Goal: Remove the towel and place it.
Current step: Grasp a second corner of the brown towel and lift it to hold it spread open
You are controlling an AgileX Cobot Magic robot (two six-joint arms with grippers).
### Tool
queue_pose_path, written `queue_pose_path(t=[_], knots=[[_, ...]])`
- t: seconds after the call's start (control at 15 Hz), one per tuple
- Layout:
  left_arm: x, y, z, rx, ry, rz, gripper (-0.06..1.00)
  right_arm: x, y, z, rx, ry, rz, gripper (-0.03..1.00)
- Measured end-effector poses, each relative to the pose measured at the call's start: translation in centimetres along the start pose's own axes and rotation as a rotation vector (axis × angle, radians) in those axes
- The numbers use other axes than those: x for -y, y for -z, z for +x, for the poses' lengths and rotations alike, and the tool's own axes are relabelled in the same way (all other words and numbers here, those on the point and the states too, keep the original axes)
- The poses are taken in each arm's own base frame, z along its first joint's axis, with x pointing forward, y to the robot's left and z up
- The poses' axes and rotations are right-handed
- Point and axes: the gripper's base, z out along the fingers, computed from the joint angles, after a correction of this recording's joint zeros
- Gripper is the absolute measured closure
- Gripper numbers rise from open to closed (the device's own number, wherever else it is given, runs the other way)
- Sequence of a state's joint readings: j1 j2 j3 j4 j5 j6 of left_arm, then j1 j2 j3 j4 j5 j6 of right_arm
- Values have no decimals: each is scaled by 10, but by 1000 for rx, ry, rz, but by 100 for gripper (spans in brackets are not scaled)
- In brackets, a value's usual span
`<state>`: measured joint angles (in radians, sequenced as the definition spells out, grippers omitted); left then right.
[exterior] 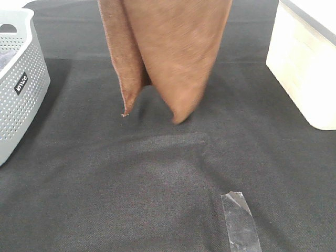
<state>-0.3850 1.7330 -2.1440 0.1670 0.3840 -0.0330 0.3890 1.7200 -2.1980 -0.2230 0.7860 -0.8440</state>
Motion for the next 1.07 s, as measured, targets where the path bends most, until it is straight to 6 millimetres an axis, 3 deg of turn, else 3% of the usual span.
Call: queue_pose_path(t=[0.13,0.27,0.4,0.53,0.87,1.07], knots=[[-3,-2,-4,66,-19,-33,94,20,1,-4,76,-53,207,97],[-5,-2,-5,81,-6,-37,94,24,2,-5,96,-54,245,97],[-23,-8,-5,161,89,-66,94,35,3,-14,215,-31,379,97],[-38,-26,8,199,124,-90,94,29,-20,-14,251,-7,405,97],[-40,-63,31,269,124,-76,94,30,-71,20,251,-61,439,97],[-58,-92,52,349,120,-100,94,28,-96,29,350,-103,502,97]])
